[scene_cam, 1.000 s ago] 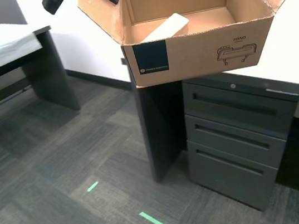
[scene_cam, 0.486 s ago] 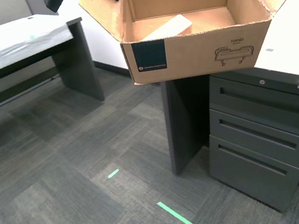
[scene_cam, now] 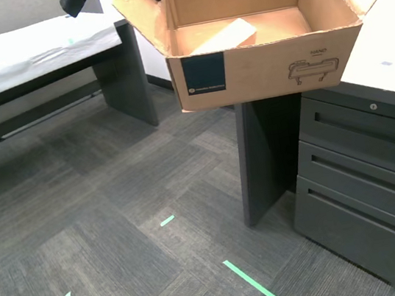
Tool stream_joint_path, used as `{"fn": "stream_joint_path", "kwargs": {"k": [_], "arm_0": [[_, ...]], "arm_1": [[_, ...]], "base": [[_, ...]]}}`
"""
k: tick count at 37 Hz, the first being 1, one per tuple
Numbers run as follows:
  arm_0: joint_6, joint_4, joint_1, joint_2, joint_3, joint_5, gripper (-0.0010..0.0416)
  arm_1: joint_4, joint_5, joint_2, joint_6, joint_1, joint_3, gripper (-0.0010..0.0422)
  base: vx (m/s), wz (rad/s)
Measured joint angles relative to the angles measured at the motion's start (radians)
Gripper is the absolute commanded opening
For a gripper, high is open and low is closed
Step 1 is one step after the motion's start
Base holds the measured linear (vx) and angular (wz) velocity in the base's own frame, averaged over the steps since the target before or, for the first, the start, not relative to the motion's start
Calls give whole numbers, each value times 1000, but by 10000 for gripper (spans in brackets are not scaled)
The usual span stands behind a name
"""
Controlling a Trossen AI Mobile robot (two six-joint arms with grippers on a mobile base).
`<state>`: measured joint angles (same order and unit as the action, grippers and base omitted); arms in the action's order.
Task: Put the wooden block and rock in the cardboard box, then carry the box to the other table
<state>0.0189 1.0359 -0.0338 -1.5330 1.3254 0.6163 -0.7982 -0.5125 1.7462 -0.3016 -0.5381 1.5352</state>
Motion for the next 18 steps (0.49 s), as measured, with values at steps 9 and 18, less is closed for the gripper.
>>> {"fn": "stream_joint_path", "kwargs": {"k": [9,18], "arm_0": [[0,-5,-5,0,0,-6,-1],[0,-8,-6,0,0,-8,-1]], "arm_1": [[0,27,0,-7,-22,0,-1],[5,29,0,-5,-23,0,-1]], "base": [[-4,135],[-2,117]]}}
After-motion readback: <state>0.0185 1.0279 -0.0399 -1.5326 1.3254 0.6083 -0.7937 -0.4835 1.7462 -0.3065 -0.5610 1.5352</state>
